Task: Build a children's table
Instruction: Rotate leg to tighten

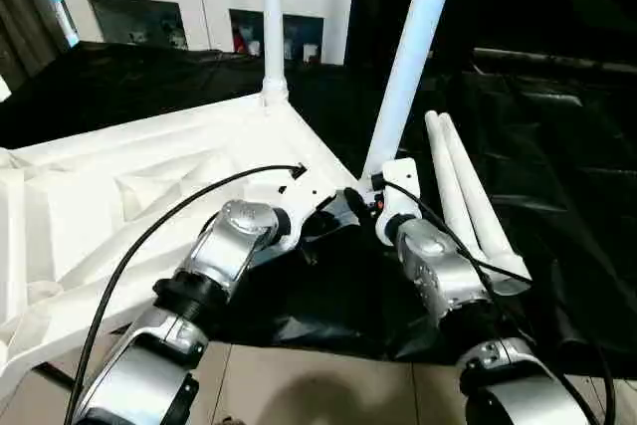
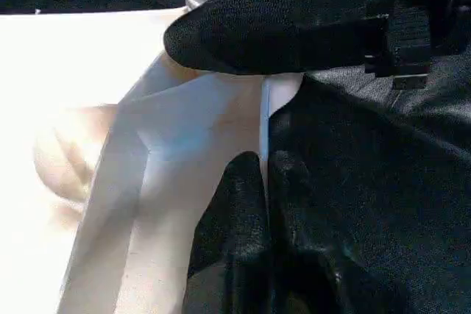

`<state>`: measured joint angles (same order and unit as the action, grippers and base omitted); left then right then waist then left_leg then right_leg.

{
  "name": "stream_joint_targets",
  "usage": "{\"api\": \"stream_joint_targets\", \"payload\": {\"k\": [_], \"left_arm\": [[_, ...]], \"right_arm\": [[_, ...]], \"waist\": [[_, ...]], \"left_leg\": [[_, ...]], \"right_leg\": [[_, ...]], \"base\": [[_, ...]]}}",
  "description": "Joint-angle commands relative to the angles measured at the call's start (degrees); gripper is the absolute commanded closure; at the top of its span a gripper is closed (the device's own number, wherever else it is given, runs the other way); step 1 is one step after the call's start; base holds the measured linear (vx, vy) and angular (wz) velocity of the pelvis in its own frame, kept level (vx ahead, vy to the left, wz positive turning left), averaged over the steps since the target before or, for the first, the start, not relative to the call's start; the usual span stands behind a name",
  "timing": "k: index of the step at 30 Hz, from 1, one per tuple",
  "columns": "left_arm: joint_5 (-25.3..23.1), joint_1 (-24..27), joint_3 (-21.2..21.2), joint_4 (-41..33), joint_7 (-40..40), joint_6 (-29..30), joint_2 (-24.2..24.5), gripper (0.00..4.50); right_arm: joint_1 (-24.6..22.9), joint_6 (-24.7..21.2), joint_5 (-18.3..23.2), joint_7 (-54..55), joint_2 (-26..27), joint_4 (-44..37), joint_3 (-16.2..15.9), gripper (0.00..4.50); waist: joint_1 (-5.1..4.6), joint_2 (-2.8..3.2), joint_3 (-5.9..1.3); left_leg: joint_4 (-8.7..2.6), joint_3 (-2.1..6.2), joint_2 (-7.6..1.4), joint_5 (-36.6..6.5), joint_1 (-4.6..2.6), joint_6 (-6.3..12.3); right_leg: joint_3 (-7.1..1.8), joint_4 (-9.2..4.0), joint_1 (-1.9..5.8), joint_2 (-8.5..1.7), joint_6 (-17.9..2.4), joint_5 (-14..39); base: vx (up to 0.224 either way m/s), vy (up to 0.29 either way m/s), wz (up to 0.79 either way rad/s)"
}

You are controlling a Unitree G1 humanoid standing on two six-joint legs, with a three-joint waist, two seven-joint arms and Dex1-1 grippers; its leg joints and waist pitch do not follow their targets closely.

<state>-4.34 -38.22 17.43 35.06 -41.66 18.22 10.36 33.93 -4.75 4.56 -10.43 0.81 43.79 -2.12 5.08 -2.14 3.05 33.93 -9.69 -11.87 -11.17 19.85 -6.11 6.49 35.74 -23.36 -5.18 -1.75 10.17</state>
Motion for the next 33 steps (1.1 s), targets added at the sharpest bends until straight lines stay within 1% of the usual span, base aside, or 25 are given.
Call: {"api": "stream_joint_targets", "payload": {"k": [1,2,3,4,5,6,7,8,9,10,11,12,13,14,15,16,18,20,22,23,24,25,27,32,33], "left_arm": [[0.1,0.3,-0.8,0.4,1.5,-2.8,0.2,4.5],[0.2,0.7,-0.6,0.0,0.7,-3.3,0.8,4.5],[0.5,1.6,-0.6,-0.9,-0.9,-3.5,1.9,4.5],[0.7,2.6,-0.5,-2.0,-2.5,-3.9,3.1,4.5],[0.7,2.8,-0.4,-2.2,-2.8,-4.1,3.3,4.5],[0.9,3.7,-0.2,-3.0,-4.8,-5.4,4.4,4.5],[1.1,4.0,-0.2,-3.4,-5.5,-5.5,4.8,4.5],[1.4,4.7,-0.1,-4.3,-7.2,-6.1,5.8,4.5],[1.7,5.6,0.2,-5.4,-9.3,-7.5,7.1,4.5],[2.3,6.2,0.2,-6.3,-11.0,-8.2,7.8,4.5],[2.8,6.6,0.1,-6.9,-12.0,-8.1,8.2,4.5],[4.4,7.8,0.1,-9.1,-15.3,-8.1,9.6,4.5],[4.4,7.8,0.1,-9.1,-15.3,-8.1,9.6,4.5],[5.0,8.4,0.3,-10.5,-16.9,-7.8,10.5,4.5],[5.2,8.6,0.4,-11.0,-17.5,-7.7,10.9,4.5],[5.9,9.2,0.4,-12.4,-19.4,-7.3,12.0,4.5],[6.1,9.5,0.3,-13.2,-20.8,-7.5,12.7,4.5],[6.0,9.7,0.1,-13.5,-21.1,-7.5,12.8,4.5],[6.0,9.7,0.0,-13.5,-21.2,-7.5,12.9,4.5],[6.0,9.8,0.0,-13.6,-21.3,-7.4,12.9,4.5],[5.8,9.7,-0.1,-13.5,-21.1,-7.5,12.9,4.5],[5.8,9.6,-0.2,-13.4,-20.9,-7.5,12.8,4.5],[5.8,9.6,-0.3,-13.5,-20.9,-7.4,12.8,4.5],[5.7,9.7,-0.4,-13.3,-21.2,-7.4,13.1,4.5],[5.7,9.7,-0.4,-13.3,-21.2,-7.4,13.1,4.5]], "right_arm": [[-0.6,1.0,0.4,-6.0,2.6,1.0,-2.9,1.17],[-0.7,1.4,0.8,-6.7,2.3,0.7,-2.6,1.03],[-0.9,1.5,1.1,-8.1,1.2,-0.3,-2.3,0.93],[-1.3,1.1,1.2,-9.6,-0.1,-1.7,-2.4,0.81],[-1.4,1.0,1.2,-9.9,-0.3,-1.9,-2.5,0.69],[-1.7,0.1,1.6,-11.6,-1.6,-3.1,-2.4,0.69],[-1.8,-0.4,1.7,-12.4,-2.1,-3.6,-2.4,0.6],[-2.2,-1.2,1.8,-14.4,-3.5,-4.8,-2.9,0.48],[-2.7,-1.8,1.6,-17.1,-5.3,-6.4,-3.8,0.4],[-3.1,-2.1,1.6,-19.2,-6.5,-7.5,-4.3,0.4],[-3.5,-2.4,1.9,-20.7,-7.2,-8.3,-4.6,0.4],[-4.5,-3.1,2.6,-25.9,-9.4,-10.7,-5.7,0.4],[-4.5,-3.1,2.6,-25.9,-9.4,-10.7,-5.7,0.4],[-5.2,-3.8,3.0,-29.2,-10.6,-12.2,-6.2,0.4],[-5.4,-4.0,3.2,-30.4,-11.1,-12.7,-6.3,0.4],[-5.9,-4.9,3.4,-33.8,-12.6,-14.2,-7.0,0.4],[-6.1,-5.6,3.8,-35.9,-13.8,-15.1,-7.6,0.4],[-5.9,-5.8,3.7,-36.3,-14.1,-15.1,-7.8,0.4],[-5.4,-5.5,3.3,-36.4,-14.4,-14.4,-8.0,0.4],[-5.4,-5.6,3.1,-36.4,-14.5,-14.4,-8.1,0.56],[-5.2,-5.5,3.0,-36.5,-14.5,-14.2,-8.1,0.56],[-5.2,-5.6,3.0,-36.7,-14.5,-14.1,-8.0,0.77],[-5.2,-6.0,3.0,-37.3,-14.5,-14.4,-7.9,0.84],[-5.6,-6.3,3.0,-37.9,-14.2,-14.8,-8.2,1.27],[-5.7,-6.3,3.0,-38.0,-14.2,-14.9,-8.2,1.37]], "waist": [[-0.01,0.14,-3.79],[0.0,0.23,-3.83],[-0.04,0.18,-3.86],[-0.21,-0.02,-3.79],[-0.21,0.19,-3.84],[-0.27,0.27,-3.78],[-0.36,0.08,-3.75],[-0.36,0.24,-3.74],[-0.3,0.26,-3.73],[-0.37,0.24,-3.75],[-0.24,0.23,-3.81],[-0.14,0.31,-3.71],[-0.06,0.25,-3.74],[-0.03,0.27,-3.74],[-0.07,0.21,-3.75],[-0.09,0.23,-3.7],[-0.11,0.14,-3.65],[-0.11,0.22,-3.6],[-0.07,0.07,-3.61],[-0.05,0.13,-3.61],[-0.1,-0.2,-3.6],[-0.04,-0.04,-3.61],[-0.06,-0.1,-3.58],[-0.08,-0.01,-3.63],[-0.03,0.29,-3.61]], "left_leg": [[-3.93,0.11,-1.0,-10.1,0.42,1.07],[-3.93,0.13,-0.99,-10.0,0.42,1.15],[-3.93,0.16,-1.06,-9.9,0.55,1.42],[-3.99,0.14,-1.06,-9.7,0.72,1.65],[-3.98,0.26,-1.15,-9.4,0.77,1.84],[-3.99,0.21,-1.16,-9.4,0.6,1.89],[-4.01,0.2,-1.14,-9.4,0.61,1.93],[-4.0,0.15,-1.2,-9.5,0.46,1.98],[-4.04,0.22,-1.28,-9.4,0.45,2.02],[-4.04,0.2,-1.35,-9.2,0.61,2.22],[-3.98,0.13,-1.4,-9.2,0.37,2.37],[-4.03,0.07,-1.42,-9.1,0.39,2.46],[-4.01,0.09,-1.44,-9.1,0.49,2.57],[-4.02,0.06,-1.47,-8.9,0.43,2.65],[-4.03,0.07,-1.49,-9.0,0.5,2.81],[-4.03,0.06,-1.51,-9.0,0.49,2.74],[-4.05,0.07,-1.45,-9.1,0.53,2.81],[-4.07,0.05,-1.45,-9.3,0.41,2.58],[-4.05,0.02,-1.4,-9.5,0.4,2.33],[-4.05,0.04,-1.41,-9.5,0.35,2.18],[-4.06,0.02,-1.42,-9.3,0.41,2.19],[-4.06,0.06,-1.41,-9.2,0.42,2.11],[-4.06,0.03,-1.39,-9.3,0.44,2.16],[-4.06,0.07,-1.41,-8.9,0.46,2.2],[-4.07,0.1,-1.41,-9.1,0.41,2.12]], "right_leg": [[-3.43,-5.36,3.34,-3.58,-5.6,18.5],[-3.43,-5.31,3.37,-3.57,-5.7,18.3],[-3.46,-5.17,3.49,-3.6,-5.9,17.6],[-3.47,-5.16,3.56,-3.52,-6.0,17.4],[-3.45,-5.08,3.69,-3.61,-6.2,16.8],[-3.47,-5.15,3.5,-3.55,-6.5,17.0],[-3.46,-5.16,3.6,-3.43,-6.5,17.1],[-3.53,-5.17,3.47,-3.47,-6.7,17.0],[-3.52,-5.11,3.5,-3.51,-6.8,16.9],[-3.58,-5.0,3.58,-3.47,-7.0,16.1],[-3.59,-4.9,3.46,-3.5,-7.5,15.6],[-3.67,-4.93,3.43,-3.52,-8.0,15.3],[-3.65,-4.81,3.6,-3.45,-8.0,14.8],[-3.74,-4.7,3.45,-3.52,-8.3,14.2],[-3.73,-4.66,3.56,-3.49,-8.6,13.9],[-3.76,-4.64,3.48,-3.51,-8.7,14.0],[-3.72,-4.71,3.56,-3.4,-8.6,14.7],[-3.73,-4.85,3.41,-3.47,-8.6,15.5],[-3.73,-4.98,3.42,-3.54,-8.3,16.6],[-3.73,-4.99,3.35,-3.51,-8.2,16.9],[-3.71,-4.98,3.38,-3.48,-8.1,16.9],[-3.73,-4.92,3.39,-3.52,-8.1,17.0],[-3.73,-4.96,3.37,-3.51,-7.9,17.2],[-3.71,-4.91,3.37,-3.45,-7.9,16.6],[-3.72,-4.93,3.34,-3.49,-8.0,16.6]], "base": [[0.0,0.0,0.0],[0.0,0.0,0.0],[0.0,0.0,0.0],[0.0,0.0,0.0],[0.0,0.0,0.0],[0.0,0.0,0.0],[0.0,0.0,0.0],[0.0,0.0,0.0],[0.0,0.0,0.0],[0.0,0.0,0.0],[0.0,0.0,0.0],[0.0,0.0,0.0],[0.0,0.0,0.0],[0.0,0.0,0.0],[0.0,0.0,0.0],[0.0,0.0,0.0],[0.0,0.0,0.0],[0.0,0.0,0.0],[0.0,0.0,0.0],[0.0,0.0,0.0],[0.0,0.0,0.0],[0.0,0.0,0.0],[0.0,0.0,0.0],[0.0,0.0,0.0],[0.0,0.0,0.0]]}}
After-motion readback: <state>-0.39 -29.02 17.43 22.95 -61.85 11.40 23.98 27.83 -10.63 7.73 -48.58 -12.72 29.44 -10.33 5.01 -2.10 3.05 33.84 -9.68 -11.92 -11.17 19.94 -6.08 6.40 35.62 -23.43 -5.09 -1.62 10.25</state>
